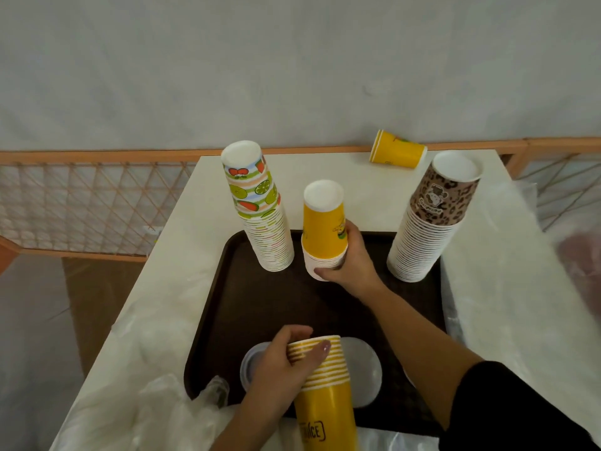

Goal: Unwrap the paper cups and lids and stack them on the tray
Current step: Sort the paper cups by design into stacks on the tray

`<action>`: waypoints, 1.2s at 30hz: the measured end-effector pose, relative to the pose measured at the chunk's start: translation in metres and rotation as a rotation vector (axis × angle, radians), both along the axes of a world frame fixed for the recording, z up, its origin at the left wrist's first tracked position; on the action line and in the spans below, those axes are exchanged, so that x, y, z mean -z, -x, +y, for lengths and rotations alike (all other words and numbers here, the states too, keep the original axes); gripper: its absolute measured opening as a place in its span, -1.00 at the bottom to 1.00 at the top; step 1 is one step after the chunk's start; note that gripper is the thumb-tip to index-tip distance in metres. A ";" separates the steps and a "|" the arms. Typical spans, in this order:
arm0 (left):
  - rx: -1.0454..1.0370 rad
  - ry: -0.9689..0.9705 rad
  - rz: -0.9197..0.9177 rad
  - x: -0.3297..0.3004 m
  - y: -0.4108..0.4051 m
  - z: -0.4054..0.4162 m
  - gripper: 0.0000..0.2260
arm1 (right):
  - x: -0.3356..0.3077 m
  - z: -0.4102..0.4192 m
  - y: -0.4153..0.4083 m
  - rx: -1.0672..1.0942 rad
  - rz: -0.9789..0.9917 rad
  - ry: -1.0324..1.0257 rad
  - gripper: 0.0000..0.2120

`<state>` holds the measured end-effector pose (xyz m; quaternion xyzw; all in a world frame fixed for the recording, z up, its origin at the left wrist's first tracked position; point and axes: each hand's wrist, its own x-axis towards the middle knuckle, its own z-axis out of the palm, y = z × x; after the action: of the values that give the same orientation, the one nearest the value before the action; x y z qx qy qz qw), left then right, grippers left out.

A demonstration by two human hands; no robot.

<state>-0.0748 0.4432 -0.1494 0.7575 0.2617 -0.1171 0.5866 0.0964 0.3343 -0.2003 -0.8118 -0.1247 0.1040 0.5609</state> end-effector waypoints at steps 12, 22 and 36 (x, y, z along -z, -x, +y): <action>0.012 0.028 -0.006 -0.003 0.007 -0.023 -0.29 | -0.081 -0.030 0.030 -0.056 -0.321 0.112 -0.20; -0.021 0.149 -0.171 -0.029 -0.030 -0.040 -0.19 | -0.183 -0.097 0.016 0.179 -0.722 -0.065 -0.79; -0.015 0.141 -0.164 -0.018 -0.089 -0.083 -0.18 | -0.121 -0.158 -0.117 0.163 -0.311 0.160 -0.69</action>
<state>0.0138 0.3598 -0.1312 0.7192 0.2096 -0.0682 0.6589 0.2137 0.1765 -0.0794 -0.8675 -0.1350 -0.0586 0.4752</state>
